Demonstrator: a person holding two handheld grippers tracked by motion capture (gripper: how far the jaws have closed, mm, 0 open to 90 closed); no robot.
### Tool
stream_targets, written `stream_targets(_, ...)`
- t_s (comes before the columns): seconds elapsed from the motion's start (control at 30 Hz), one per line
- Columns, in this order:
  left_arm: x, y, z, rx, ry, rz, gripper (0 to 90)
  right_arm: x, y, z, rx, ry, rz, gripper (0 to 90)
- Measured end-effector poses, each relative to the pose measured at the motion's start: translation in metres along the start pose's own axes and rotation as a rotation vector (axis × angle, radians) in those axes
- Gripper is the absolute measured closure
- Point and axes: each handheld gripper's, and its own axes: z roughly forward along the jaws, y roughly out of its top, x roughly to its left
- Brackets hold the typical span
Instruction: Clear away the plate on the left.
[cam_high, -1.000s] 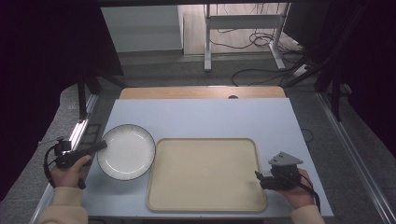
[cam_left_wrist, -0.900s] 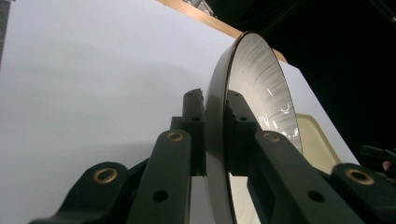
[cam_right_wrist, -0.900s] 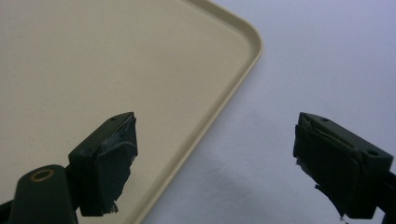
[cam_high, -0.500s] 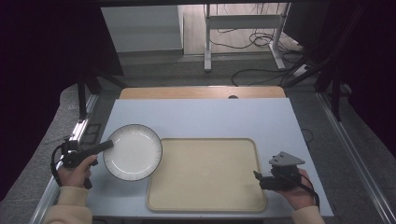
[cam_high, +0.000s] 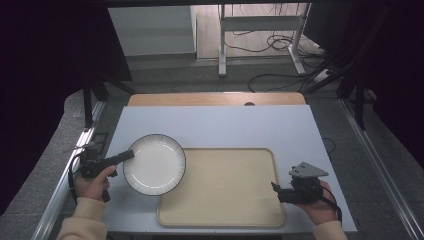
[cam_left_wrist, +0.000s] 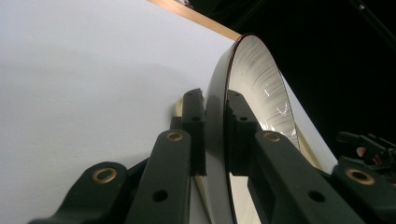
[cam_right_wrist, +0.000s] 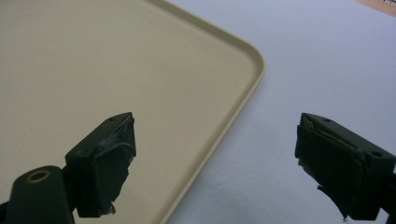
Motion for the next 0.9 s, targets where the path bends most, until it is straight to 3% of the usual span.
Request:
stream_targets(0.2, -0.007, -0.004, 0.013, 0.014, -0.068, -0.025, 81.3, -0.001, 0.000, -0.001, -0.011, -0.007, 0.001, 13.4)
stream_targets(0.57, -0.018, -0.006, 0.026, 0.039, -0.073, -0.007, 81.2, -0.001, 0.000, -0.002, -0.011, -0.011, 0.003, 13.5)
stream_targets(0.9, -0.028, -0.007, 0.039, 0.047, -0.106, 0.002, 81.1, -0.001, 0.001, -0.002, -0.010, -0.012, 0.001, 13.5)
